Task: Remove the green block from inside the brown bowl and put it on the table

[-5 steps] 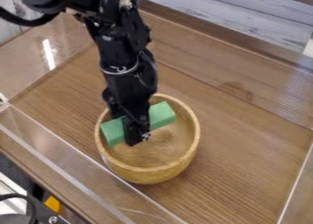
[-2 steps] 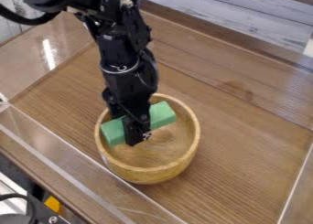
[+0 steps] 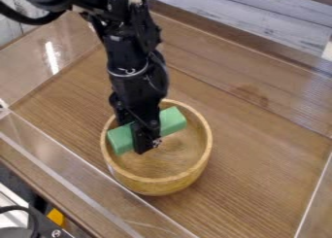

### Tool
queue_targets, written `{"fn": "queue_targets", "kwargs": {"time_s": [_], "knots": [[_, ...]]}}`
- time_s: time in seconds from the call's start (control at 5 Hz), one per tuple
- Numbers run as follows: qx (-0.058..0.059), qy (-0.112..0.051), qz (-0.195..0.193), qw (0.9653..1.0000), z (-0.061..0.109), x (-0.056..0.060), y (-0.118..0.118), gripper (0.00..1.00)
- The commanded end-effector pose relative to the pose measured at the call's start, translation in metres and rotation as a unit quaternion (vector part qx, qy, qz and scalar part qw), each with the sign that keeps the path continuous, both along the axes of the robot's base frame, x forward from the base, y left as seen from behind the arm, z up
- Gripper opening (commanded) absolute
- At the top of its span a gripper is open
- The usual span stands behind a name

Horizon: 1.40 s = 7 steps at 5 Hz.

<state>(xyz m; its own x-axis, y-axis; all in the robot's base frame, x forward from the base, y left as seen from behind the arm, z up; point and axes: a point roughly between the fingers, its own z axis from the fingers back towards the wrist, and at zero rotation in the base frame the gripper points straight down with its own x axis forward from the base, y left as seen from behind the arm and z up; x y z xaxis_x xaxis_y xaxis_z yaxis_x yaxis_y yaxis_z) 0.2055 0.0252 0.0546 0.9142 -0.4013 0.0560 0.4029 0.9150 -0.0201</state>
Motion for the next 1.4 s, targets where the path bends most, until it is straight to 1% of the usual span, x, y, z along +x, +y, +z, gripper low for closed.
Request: {"fn": "queue_targets", "kwargs": {"time_s": [0.0, 0.8, 1.2], "knots": [[0.002, -0.017, 0.009, 0.9998, 0.0081, 0.0091, 0.0038, 0.0], [0.001, -0.012, 0.02, 0.9997, 0.0082, 0.0096, 0.0039, 0.0], [-0.003, -0.018, 0.024, 0.9996, 0.0168, 0.0098, -0.0021, 0.0]]}}
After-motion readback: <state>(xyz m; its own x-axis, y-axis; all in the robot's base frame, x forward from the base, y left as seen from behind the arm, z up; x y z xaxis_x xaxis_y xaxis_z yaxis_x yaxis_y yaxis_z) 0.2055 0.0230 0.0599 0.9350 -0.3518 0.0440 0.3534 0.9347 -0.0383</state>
